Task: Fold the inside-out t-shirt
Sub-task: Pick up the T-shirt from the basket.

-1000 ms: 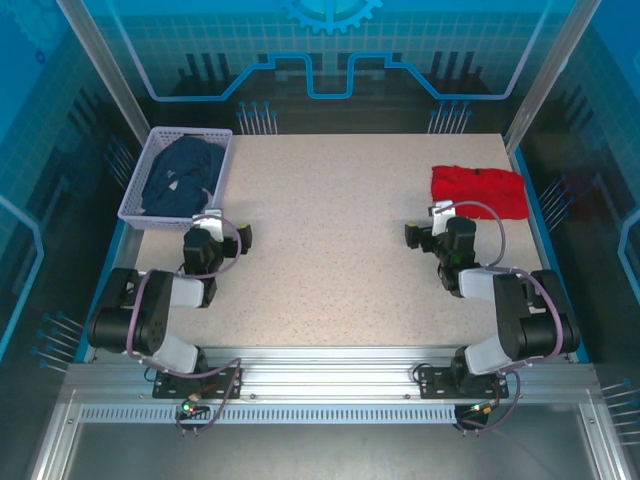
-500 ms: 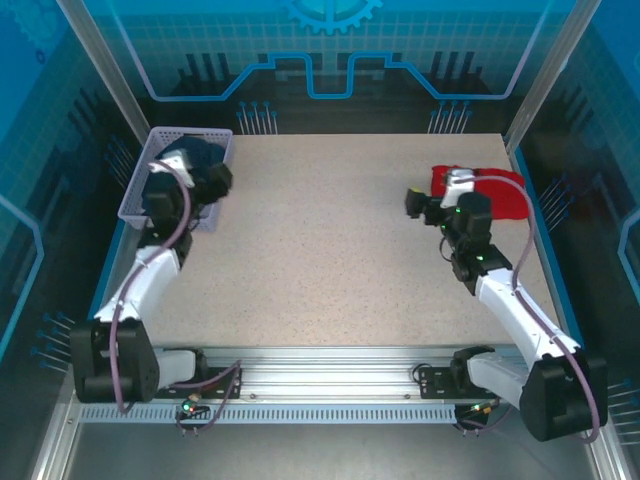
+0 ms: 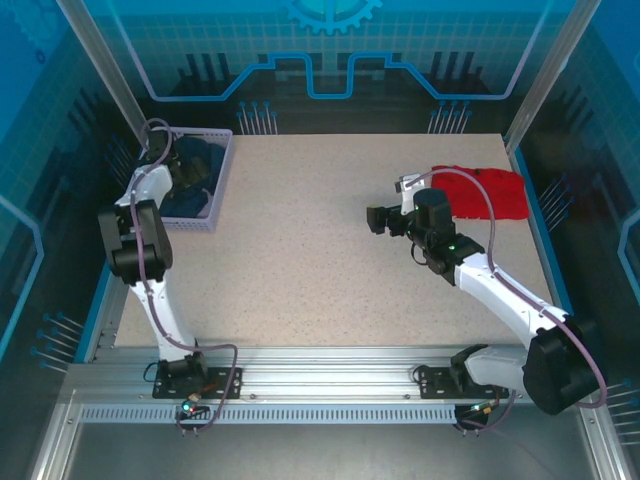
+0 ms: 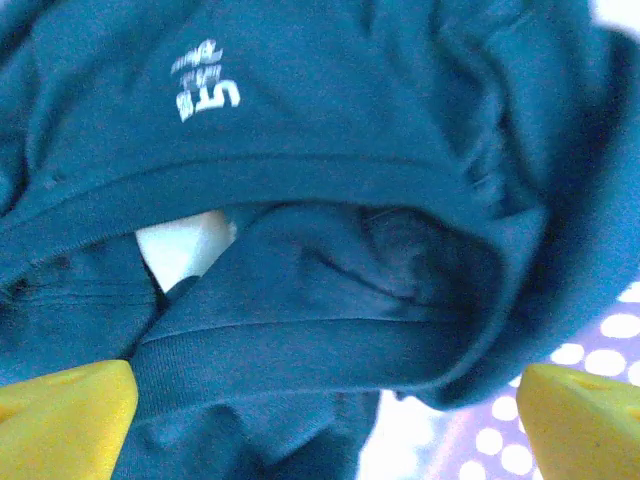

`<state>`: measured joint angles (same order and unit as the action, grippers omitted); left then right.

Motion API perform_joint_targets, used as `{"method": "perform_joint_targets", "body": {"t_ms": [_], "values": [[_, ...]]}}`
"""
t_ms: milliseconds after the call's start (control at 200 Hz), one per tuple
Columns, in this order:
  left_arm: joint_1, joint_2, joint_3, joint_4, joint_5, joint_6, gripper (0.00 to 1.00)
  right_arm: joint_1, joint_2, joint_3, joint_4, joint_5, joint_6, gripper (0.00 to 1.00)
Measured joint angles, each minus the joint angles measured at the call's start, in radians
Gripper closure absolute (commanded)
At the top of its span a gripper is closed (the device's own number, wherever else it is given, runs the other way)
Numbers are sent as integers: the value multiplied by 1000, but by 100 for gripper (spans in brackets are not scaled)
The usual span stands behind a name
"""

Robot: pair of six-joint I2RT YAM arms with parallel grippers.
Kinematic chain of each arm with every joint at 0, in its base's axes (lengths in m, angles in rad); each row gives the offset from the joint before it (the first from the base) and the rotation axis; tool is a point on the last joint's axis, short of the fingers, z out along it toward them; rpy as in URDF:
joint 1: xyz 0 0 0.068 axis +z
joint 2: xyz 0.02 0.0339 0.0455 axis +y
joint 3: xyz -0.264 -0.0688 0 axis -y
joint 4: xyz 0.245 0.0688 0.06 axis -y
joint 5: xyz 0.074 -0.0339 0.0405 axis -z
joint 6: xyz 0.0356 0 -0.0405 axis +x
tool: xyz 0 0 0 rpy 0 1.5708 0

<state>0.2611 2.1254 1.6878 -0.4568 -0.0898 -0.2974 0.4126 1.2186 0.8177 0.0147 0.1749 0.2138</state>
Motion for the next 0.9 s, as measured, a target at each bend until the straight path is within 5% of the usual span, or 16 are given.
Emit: {"method": "perform_joint_targets", "body": {"t_ms": [140,370,570,705,900], "values": [[0,102,115,-114,-19,45,13,0,0,0,0,0,7,0],[3,248,329,-250,-23,113,47,0,19,0,-5,0,23,0],[8,259,369,-298,-8,119,100,0,19,0,-35,7,30,0],[11,174,288,-232,41,83,100,0,-11,1,-68,21,30,0],[-24,-271,-56,19,20,-19,100,0,-93,2,-79,35,42,0]]}}
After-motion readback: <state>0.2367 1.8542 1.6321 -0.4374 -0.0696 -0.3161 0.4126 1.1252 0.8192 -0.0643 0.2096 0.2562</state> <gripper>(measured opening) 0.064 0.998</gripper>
